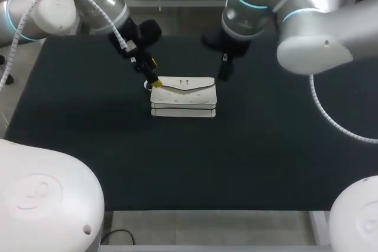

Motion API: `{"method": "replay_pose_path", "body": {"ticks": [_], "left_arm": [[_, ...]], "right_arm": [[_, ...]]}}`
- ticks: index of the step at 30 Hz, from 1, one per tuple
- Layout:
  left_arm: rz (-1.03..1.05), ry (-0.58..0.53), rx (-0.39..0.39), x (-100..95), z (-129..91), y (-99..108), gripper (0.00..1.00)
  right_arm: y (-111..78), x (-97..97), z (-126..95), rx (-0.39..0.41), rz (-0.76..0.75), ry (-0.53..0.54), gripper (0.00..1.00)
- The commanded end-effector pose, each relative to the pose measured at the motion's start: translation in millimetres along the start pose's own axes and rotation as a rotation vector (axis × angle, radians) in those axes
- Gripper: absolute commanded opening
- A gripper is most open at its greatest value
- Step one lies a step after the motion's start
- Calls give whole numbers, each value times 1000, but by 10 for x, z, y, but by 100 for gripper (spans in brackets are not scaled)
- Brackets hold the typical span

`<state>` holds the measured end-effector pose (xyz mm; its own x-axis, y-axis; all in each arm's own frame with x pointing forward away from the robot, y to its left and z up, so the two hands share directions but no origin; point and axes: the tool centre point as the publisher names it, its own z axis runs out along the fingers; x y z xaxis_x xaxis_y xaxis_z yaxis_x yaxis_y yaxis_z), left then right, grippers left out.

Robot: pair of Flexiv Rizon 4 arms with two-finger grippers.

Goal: Pick up the bag, open it, inspect its contents, close it, and place it on the opposite side

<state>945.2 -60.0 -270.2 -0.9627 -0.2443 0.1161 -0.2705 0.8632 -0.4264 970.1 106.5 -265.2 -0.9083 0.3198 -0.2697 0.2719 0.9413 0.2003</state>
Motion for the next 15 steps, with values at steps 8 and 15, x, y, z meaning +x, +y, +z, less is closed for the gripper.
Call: {"method": "replay_pose_path", "body": {"ticks": [8, 15], "left_arm": [[-1149, -87, 38, 28, 17, 163, 100], [-1149, -87, 38, 28, 17, 163, 100]], "right_arm": [[-215, 133, -83, 108, 783, 139, 100], [-215, 133, -83, 108, 783, 139, 100]]}}
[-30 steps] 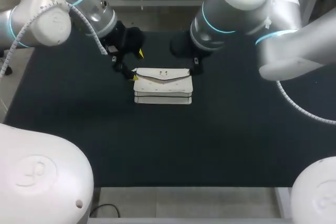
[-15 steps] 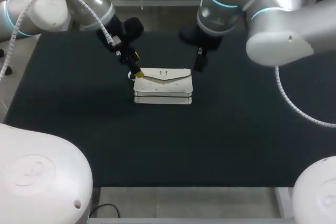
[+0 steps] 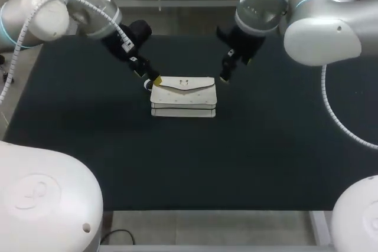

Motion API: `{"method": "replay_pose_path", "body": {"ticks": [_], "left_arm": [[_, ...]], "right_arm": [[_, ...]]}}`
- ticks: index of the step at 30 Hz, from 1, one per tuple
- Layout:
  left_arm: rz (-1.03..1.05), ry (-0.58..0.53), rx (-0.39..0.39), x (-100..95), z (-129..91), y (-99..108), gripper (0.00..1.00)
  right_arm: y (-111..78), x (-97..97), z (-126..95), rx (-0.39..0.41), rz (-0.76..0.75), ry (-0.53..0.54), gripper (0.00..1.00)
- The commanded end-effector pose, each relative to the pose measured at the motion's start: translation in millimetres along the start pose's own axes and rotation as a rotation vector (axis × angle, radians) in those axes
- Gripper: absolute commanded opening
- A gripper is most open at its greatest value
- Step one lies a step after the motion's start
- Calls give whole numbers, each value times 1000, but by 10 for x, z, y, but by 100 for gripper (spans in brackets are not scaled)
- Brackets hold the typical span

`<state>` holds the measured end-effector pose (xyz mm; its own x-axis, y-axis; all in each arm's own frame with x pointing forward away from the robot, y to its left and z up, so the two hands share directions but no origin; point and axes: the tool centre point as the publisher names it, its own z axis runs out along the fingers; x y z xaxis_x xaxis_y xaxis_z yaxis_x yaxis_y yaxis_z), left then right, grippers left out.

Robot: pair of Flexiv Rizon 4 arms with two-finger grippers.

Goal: Pick up the bag, open it, inspect its contents, close it, and place it on the opposite side

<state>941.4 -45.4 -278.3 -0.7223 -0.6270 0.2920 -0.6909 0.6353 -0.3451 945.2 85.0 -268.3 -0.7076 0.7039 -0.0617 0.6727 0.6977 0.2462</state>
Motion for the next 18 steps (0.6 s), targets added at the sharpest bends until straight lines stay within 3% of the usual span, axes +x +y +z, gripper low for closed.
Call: {"method": "replay_pose_path", "body": {"ticks": [1, 6, 11, 14, 18], "left_arm": [[-659, -69, 27, 37, 8, 10, 100], [-659, -69, 27, 37, 8, 10, 100], [-999, -65, 45, 12, 51, 12, 100], [-1104, -2, 68, -17, 36, 95, 100], [-1194, 85, 109, -43, 24, 163, 100]], "right_arm": [[70, 0, -14, 63, 311, 26, 100], [70, 0, -14, 63, 311, 26, 100], [90, 6, 9, 14, 536, 168, 100], [50, -15, 62, -11, 647, 265, 100], [24, -8, 134, -60, 771, 306, 100]]}}
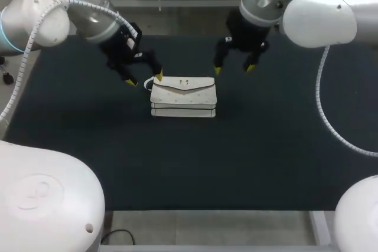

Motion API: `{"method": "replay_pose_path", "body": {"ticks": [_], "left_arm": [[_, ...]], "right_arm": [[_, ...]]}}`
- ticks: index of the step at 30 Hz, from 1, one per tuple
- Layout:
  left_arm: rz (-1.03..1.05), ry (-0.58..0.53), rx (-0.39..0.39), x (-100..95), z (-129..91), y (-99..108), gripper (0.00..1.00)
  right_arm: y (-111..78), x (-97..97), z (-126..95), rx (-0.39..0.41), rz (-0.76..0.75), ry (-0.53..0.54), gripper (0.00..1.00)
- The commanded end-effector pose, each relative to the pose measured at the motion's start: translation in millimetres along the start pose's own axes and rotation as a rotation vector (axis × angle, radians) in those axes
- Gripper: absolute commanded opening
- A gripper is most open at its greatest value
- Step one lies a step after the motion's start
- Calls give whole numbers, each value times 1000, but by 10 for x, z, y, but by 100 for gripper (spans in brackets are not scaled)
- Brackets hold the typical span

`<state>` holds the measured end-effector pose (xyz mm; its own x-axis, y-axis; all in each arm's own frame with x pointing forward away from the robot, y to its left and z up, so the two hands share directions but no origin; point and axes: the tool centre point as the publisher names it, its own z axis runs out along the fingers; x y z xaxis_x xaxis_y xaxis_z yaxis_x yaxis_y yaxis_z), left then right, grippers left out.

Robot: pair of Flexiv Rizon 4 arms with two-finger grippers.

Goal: Pick up the bag, open it, inspect its contents, close it, and place it on the opposite side

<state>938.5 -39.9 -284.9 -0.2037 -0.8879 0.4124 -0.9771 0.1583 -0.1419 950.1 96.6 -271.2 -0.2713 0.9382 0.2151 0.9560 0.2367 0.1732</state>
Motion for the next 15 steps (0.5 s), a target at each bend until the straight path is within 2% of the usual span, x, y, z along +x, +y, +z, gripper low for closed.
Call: {"method": "replay_pose_path", "body": {"ticks": [1, 8, 11, 15], "left_arm": [[-628, 142, 61, -72, -7, 73, 100], [-720, 263, 78, -49, 96, 113, 100], [-753, 315, 96, -66, 129, 91, 100], [-736, 345, 81, -71, 190, 36, 100]], "right_arm": [[-35, -108, 81, -63, 224, 199, 100], [0, -156, 192, -93, 411, 317, 100], [12, -152, 228, -103, 447, 358, 100], [44, -125, 260, -102, 473, 395, 100]]}}
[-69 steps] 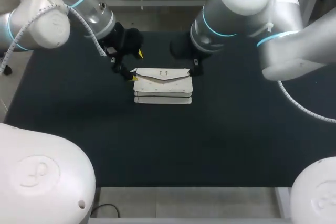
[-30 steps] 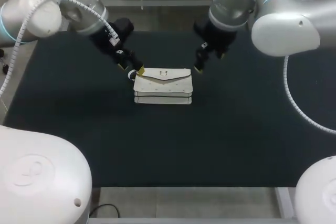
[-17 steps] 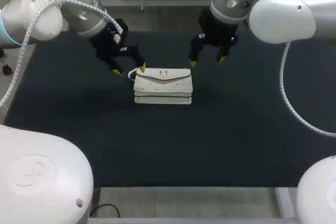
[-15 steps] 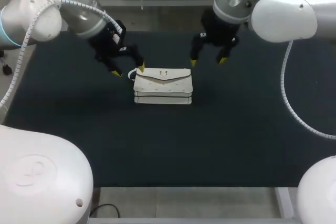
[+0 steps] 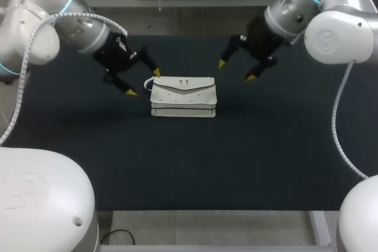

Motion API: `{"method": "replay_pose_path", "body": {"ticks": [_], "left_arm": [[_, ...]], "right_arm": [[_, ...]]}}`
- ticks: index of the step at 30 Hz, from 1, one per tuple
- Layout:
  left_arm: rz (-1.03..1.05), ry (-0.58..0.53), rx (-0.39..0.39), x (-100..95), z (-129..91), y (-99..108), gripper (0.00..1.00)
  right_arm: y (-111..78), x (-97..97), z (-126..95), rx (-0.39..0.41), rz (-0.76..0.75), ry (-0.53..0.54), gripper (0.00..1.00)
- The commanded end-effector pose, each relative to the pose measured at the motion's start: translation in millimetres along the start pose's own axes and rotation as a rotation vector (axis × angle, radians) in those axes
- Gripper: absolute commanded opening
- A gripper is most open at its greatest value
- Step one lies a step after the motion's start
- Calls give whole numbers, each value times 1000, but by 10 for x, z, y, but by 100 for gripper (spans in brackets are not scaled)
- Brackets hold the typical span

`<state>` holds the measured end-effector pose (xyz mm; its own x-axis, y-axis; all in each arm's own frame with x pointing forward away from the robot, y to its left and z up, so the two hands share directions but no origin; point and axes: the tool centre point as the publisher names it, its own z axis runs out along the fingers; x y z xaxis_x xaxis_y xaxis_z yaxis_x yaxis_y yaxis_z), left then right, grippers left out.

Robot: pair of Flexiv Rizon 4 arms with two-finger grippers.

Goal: Pick up the bag, open it, inspect its contents, close it, and place it on the opposite side

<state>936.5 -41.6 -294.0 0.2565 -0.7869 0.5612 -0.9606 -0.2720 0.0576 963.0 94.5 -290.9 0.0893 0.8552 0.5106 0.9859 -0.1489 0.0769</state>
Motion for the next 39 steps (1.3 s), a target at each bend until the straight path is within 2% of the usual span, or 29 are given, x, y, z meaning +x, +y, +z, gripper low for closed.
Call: {"method": "replay_pose_path", "body": {"ticks": [1, 5, 9, 17, 20, 33, 34, 38, 39], "left_arm": [[-265, 213, 12, -63, 110, -32, 100], [-243, 234, -27, -96, 158, -164, 100], [-136, 278, -113, -123, 211, -219, 100], [18, 316, -139, -95, 266, -267, 100], [41, 318, -149, -65, 285, -298, 100], [63, 298, -159, -45, 291, -308, 100], [81, 324, -171, -27, 317, -306, 100], [102, 365, -197, -3, 365, -331, 100], [106, 377, -196, -2, 368, -333, 100]], "right_arm": [[-17, -51, 56, -28, 77, 134, 100], [6, -30, 69, -5, 88, 167, 100], [-5, 3, 84, 10, 85, 168, 100], [-25, 38, 106, 94, 95, 207, 100], [-24, 47, 122, 150, 89, 205, 100], [-24, 47, 122, 150, 89, 205, 100], [-24, 47, 122, 150, 89, 205, 100], [71, 31, 299, 139, 105, 322, 100], [84, 35, 332, 158, 111, 367, 100]]}}
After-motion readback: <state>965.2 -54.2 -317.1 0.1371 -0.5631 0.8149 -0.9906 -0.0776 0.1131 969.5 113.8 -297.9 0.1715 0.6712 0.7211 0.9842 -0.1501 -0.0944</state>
